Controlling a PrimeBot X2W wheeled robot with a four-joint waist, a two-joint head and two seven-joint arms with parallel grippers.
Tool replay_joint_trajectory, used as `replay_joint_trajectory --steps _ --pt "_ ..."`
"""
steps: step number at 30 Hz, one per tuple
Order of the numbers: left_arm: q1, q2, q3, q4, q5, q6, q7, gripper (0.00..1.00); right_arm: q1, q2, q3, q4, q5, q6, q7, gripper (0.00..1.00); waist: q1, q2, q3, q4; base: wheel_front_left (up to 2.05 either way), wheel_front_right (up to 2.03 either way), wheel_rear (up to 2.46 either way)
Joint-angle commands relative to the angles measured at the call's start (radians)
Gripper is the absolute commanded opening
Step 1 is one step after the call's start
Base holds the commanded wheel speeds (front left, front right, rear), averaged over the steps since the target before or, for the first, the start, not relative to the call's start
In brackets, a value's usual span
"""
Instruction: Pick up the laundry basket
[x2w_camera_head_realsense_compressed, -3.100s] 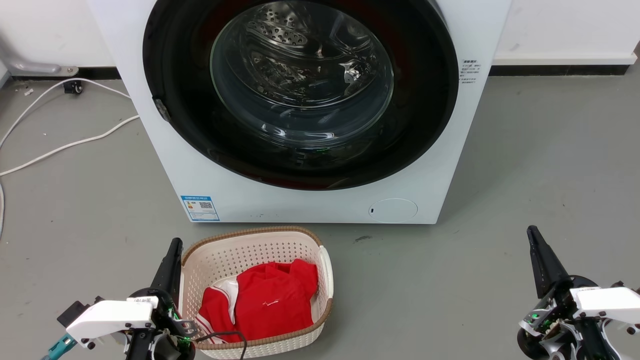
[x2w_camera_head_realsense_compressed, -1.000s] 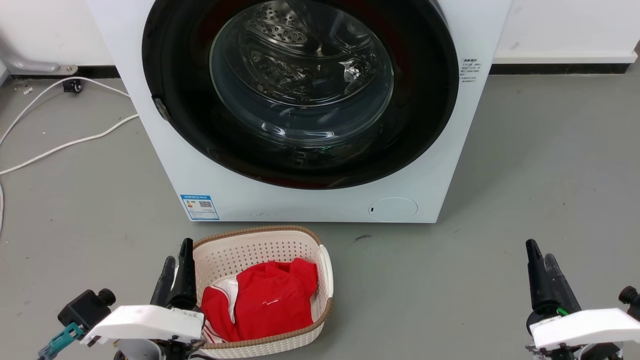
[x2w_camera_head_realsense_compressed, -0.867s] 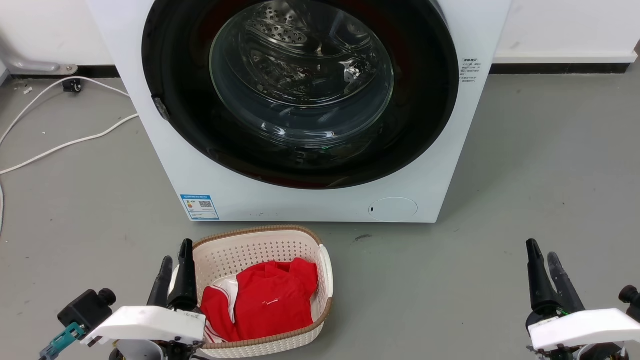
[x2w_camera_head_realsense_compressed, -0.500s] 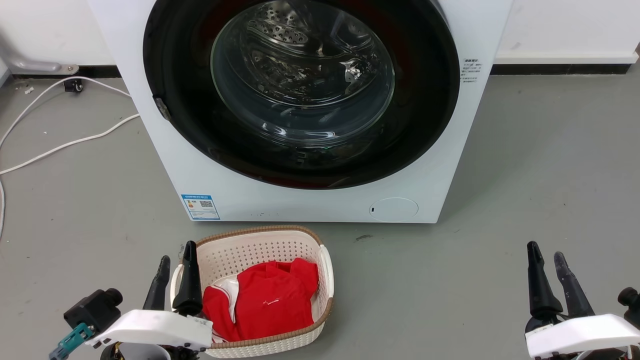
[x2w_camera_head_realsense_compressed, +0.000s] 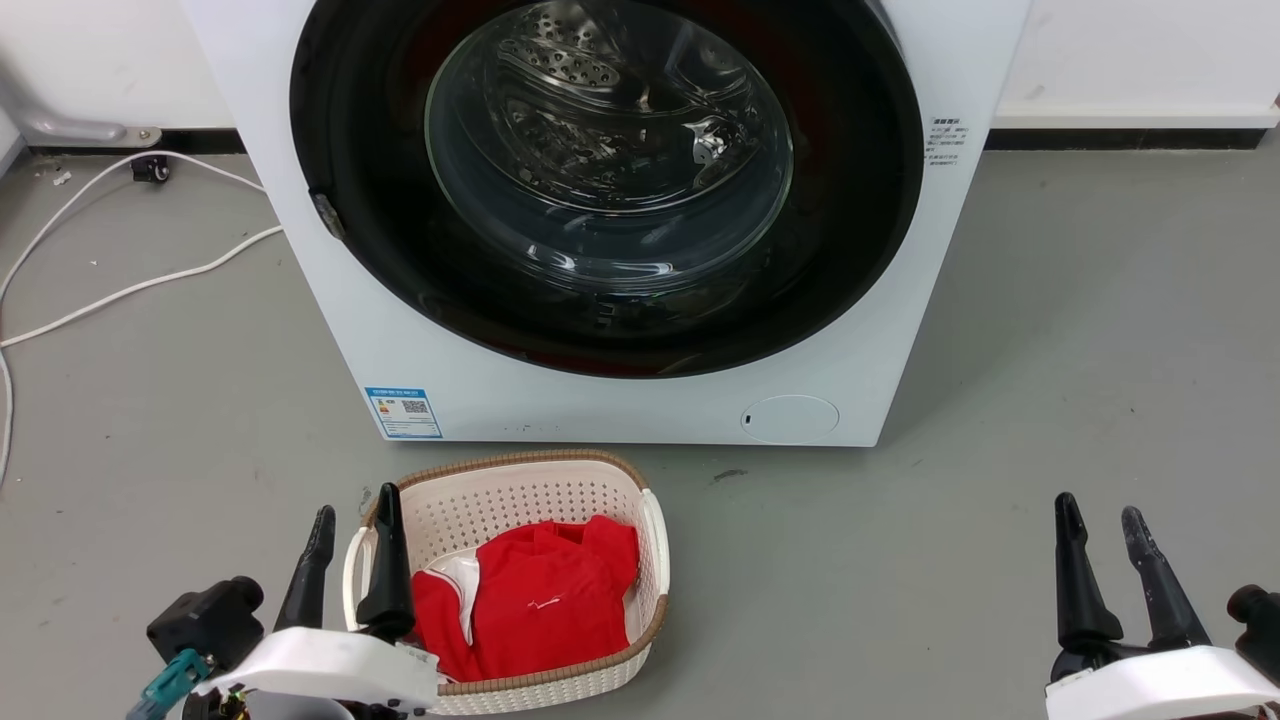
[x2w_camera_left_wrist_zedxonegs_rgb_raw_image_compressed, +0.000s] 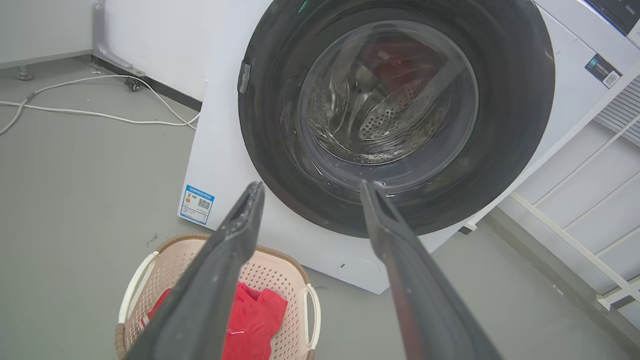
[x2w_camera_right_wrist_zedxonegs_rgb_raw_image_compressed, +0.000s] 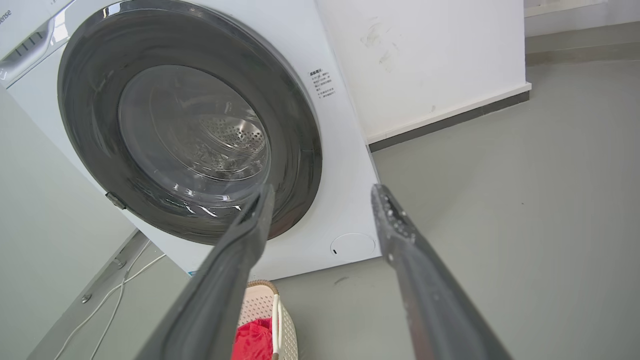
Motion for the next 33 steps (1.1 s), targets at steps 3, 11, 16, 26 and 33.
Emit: replay_joint_trajectory --steps 3,11,16,26,33 --pt "0.003 0.006 -0.005 -0.020 0.054 0.002 -0.015 1.00 0.010 -0.005 0.000 -0.025 -0.056 0.000 -0.017 1.00 -0.0001 0.0000 0.000 0.000 0.00 0.00 0.00" --pt "0.015 0.006 -0.011 -0.032 0.137 0.002 -0.036 1.00 0.026 -0.005 0.000 -0.048 -0.134 0.000 -0.036 1.00 -0.0001 0.0000 -0.003 0.000 0.00 0.00 0.00" --pt "0.020 0.005 -0.012 -0.036 0.185 0.003 -0.048 1.00 0.037 -0.005 0.002 -0.062 -0.180 0.000 -0.048 1.00 -0.0001 0.0000 -0.004 0.001 0.00 0.00 0.00" --pt "0.034 0.002 -0.013 -0.030 0.270 0.005 -0.071 1.00 0.055 -0.006 0.001 -0.077 -0.261 0.000 -0.071 1.00 -0.0001 0.0000 -0.009 0.002 0.00 0.00 0.00" --pt "0.045 0.001 -0.011 -0.024 0.326 0.003 -0.084 1.00 0.069 -0.006 0.005 -0.087 -0.305 0.000 -0.087 1.00 -0.0001 0.0000 -0.013 0.002 0.00 0.00 0.00"
